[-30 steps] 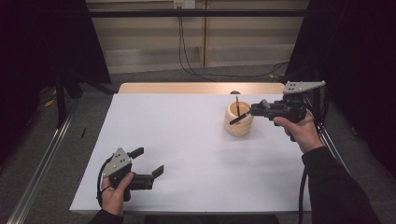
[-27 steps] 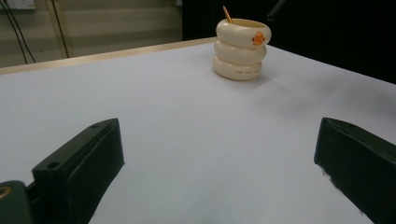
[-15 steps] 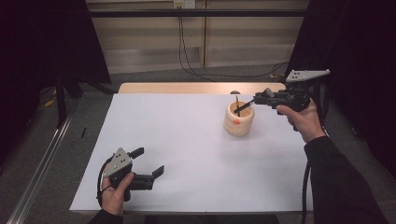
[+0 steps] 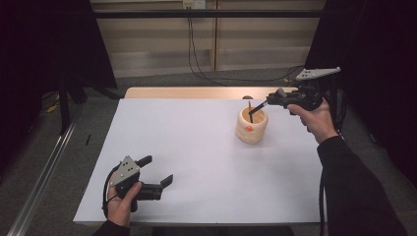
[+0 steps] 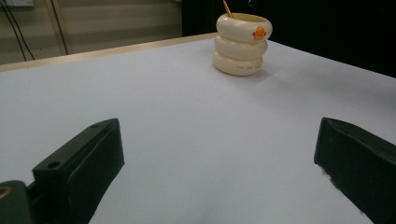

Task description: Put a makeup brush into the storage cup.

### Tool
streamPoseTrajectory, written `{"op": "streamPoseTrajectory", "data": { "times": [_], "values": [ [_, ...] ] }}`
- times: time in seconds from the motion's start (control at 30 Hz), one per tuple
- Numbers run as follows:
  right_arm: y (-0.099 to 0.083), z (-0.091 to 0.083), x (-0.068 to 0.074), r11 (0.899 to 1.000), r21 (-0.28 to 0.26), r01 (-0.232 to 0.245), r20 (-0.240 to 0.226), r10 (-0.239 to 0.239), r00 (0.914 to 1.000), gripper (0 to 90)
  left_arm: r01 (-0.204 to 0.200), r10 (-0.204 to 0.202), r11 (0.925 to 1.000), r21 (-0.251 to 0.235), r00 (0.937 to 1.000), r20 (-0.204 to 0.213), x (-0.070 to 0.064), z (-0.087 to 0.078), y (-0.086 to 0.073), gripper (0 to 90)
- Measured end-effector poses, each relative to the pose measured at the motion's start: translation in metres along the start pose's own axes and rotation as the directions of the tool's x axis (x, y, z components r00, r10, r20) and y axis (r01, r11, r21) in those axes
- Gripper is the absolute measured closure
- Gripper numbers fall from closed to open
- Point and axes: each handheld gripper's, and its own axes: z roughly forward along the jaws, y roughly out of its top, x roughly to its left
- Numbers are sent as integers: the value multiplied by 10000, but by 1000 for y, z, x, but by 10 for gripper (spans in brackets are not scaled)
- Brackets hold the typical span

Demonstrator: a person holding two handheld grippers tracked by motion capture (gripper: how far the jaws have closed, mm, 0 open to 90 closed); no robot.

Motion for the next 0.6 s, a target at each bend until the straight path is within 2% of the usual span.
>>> {"op": "streamPoseTrajectory", "data": {
  "times": [0.33, 0.43, 0.6],
  "values": [
    [-4, 13, -5, 9978, 656, -114, 263, 97, 9996, 773, -59, 59, 10000, 23, 10000, -15, 0, 0, 0, 14],
    [-7, 16, -6, 9973, 696, -250, 234, 234, 9995, 773, -75, 75, 10000, -11, 10000, 36, 1, 0, 0, 12],
    [-11, 25, -7, 9939, 1088, -194, 404, 150, 9991, 772, 3, -3, 10000, 14, 10000, 29, 0, 1, 0, 13]
  ]
}}
